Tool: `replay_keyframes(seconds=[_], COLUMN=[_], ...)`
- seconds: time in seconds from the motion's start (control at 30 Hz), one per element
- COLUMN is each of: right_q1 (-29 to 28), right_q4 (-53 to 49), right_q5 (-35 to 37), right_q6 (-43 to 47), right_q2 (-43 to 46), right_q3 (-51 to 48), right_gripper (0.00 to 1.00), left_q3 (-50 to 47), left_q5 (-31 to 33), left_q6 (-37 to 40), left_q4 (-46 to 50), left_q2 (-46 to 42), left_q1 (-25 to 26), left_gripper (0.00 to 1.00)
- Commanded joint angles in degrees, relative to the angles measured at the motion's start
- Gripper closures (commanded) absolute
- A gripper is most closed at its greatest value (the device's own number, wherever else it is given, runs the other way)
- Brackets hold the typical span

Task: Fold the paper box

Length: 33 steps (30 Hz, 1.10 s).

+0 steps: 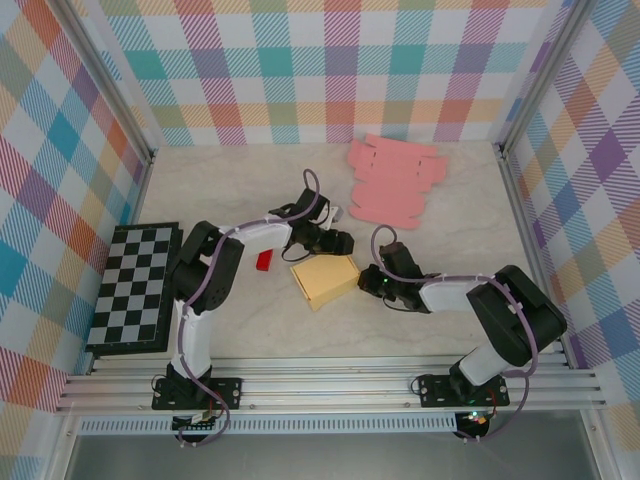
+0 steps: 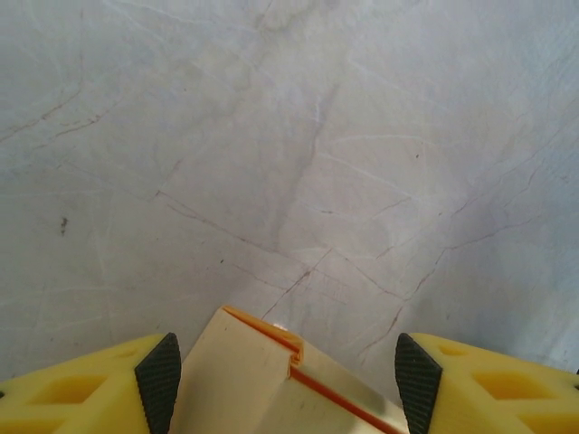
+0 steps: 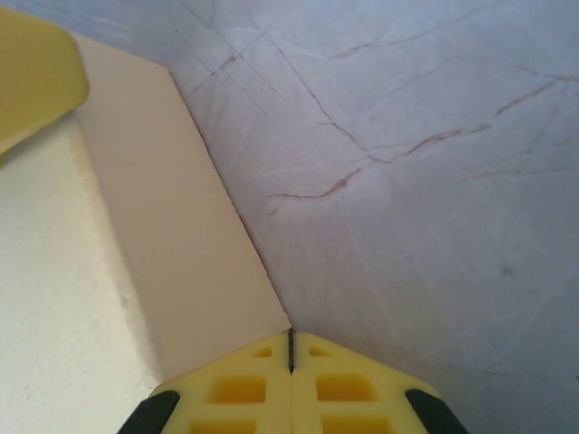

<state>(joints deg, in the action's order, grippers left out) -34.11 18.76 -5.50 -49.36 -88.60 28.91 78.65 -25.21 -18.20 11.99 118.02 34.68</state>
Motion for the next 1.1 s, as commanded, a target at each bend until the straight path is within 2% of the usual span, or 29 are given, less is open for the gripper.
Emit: replay_keyframes(seconds=[0.0,0.3,0.43,0.53,0.7,0.83,0.97,1.07], right_q1=[-0.61,-0.60,-0.52,0.73,5.39,6.07,4.07,0.23], right_q4=[16.05,12.43,-1.19,-11.43,-21.27,-30.11,-34.13,-34.55], right_q5=[-2.65,2.27,7.21,10.36,7.39,5.29,0.97,-1.13], right_q6=[3.28,-5.27,-7.84,-7.75,-3.60,1.61,0.77,-1.65], right_q2=[0.61,1.04,4.35,8.65,13.10,16.29,20.21,21.01], right_q3=[1.95,5.10,6.03,4.90,2.93,3.57,2.89,2.19], right_gripper=[0.93,0.93,0.93,0.92,0.91,0.91,0.89,0.89], left_q3=[-2.14,-2.05,0.10,0.44,-0.33,-1.53,-4.90,-12.20], left_q5=[-9.73,-9.04,-1.82,4.26,7.35,8.08,11.19,7.71], left_q6=[-6.48,-12.69,-11.45,-11.44,-12.06,-12.57,-10.32,-11.27], left_q4=[-3.15,-7.12,0.55,6.57,8.84,9.91,12.33,8.33], left_q2=[0.68,0.18,-0.26,-1.66,-4.38,-8.33,-13.82,-17.01], left_q1=[6.48,9.69,7.86,4.26,-1.73,-5.07,-5.59,-5.38], left_gripper=[0.36,0.39,0.39,0.38,0.30,0.24,0.20,0.20])
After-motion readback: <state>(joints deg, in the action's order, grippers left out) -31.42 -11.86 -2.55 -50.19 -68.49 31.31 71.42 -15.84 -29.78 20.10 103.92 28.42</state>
